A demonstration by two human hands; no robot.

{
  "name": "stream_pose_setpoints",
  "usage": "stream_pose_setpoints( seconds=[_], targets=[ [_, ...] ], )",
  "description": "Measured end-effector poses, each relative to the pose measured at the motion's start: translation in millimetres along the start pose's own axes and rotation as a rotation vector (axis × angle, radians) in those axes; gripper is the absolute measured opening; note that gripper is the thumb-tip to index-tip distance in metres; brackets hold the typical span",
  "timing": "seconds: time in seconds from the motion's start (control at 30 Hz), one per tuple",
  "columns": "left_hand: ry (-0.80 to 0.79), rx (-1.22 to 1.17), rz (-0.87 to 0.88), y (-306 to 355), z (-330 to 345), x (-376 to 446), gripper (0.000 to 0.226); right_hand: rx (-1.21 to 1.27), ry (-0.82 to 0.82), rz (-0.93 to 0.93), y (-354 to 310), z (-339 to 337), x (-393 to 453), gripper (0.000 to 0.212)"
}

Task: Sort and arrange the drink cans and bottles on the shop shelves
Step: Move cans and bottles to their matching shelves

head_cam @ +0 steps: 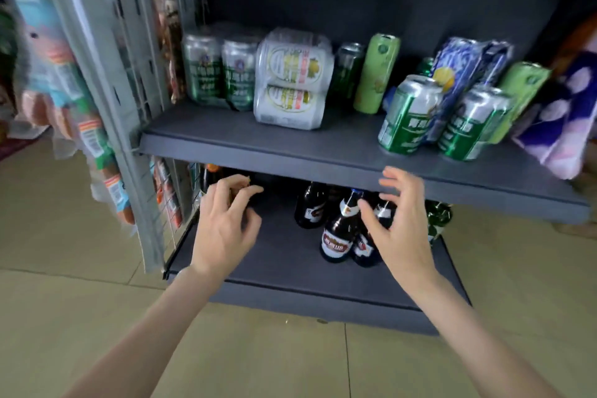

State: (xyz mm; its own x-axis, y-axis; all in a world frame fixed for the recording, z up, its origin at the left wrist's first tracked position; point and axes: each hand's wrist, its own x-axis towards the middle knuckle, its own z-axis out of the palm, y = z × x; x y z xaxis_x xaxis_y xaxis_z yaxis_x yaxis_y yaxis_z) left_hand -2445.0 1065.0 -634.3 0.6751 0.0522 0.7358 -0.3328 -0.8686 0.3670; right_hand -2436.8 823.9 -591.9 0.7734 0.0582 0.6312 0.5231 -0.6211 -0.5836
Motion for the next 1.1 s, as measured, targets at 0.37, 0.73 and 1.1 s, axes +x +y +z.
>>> stream_pose_setpoints(
  seconds=[0.37,0.73,1.1],
  targets=[
    [-0.269,0.2,-0.093,20.0,3.0,61.4,0.051,-0.163,-0.049,0.244,2.1,-44.4,123.7,0.073],
    [-0.268,0.202,-0.145,22.4,-3.6,81.4,0.047,-0.252,-0.118,0.211,3.5,-4.8,147.5,0.076],
    [-0.279,0.147,-0.163,35.5,-1.3,106.5,0.027,-0.501,0.195,-0.047,4.2,-66.8,193.6,0.056]
  ],
)
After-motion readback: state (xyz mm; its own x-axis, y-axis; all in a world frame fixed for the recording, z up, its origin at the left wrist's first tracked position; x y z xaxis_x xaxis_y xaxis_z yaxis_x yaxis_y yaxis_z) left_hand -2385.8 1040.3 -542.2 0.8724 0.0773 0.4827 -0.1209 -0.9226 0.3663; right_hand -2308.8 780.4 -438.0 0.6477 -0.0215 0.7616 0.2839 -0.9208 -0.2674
